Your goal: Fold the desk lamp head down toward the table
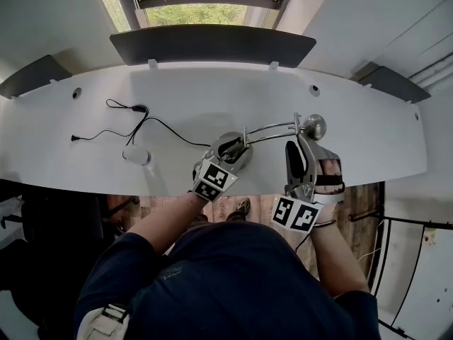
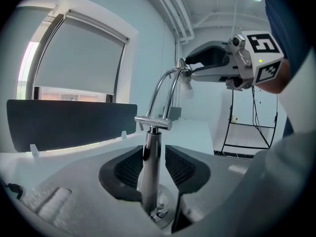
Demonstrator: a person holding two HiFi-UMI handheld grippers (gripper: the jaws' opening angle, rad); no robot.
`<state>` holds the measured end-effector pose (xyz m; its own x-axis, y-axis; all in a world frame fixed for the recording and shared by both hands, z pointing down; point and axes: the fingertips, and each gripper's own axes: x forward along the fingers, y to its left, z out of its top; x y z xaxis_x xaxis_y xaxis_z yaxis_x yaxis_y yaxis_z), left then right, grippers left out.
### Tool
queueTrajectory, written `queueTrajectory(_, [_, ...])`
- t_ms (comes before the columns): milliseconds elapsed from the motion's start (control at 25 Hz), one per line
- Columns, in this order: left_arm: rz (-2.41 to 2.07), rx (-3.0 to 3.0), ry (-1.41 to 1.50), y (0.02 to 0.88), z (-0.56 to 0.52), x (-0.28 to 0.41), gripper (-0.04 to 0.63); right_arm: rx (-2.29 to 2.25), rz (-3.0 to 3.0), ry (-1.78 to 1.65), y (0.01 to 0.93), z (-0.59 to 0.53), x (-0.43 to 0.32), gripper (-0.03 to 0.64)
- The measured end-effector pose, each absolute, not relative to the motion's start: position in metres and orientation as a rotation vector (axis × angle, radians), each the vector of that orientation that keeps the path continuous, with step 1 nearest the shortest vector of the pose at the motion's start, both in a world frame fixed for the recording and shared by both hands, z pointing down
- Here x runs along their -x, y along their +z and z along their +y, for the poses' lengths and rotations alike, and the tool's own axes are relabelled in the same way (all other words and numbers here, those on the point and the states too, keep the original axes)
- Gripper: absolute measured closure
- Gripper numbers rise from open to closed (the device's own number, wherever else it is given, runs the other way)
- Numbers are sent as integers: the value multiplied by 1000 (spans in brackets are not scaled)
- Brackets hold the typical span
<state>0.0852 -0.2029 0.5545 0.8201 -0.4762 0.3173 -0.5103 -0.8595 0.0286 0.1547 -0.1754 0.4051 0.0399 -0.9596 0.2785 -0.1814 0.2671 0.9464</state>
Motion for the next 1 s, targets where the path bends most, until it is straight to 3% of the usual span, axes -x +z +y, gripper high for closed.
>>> queueTrajectory(400, [-835,-2871,461,555,-213,-93,469,-1136,-1278,-941,412,-192,-160,460])
queueTrajectory(560, [-848,-2864,471,556,-213,-92,472,-1155,-1275,-944,408,-197,-159,509])
queueTrajectory(1000, [-838,-2884,464,557,-214,-93,472,-1265,-1438,-836,415,-191,-173,512])
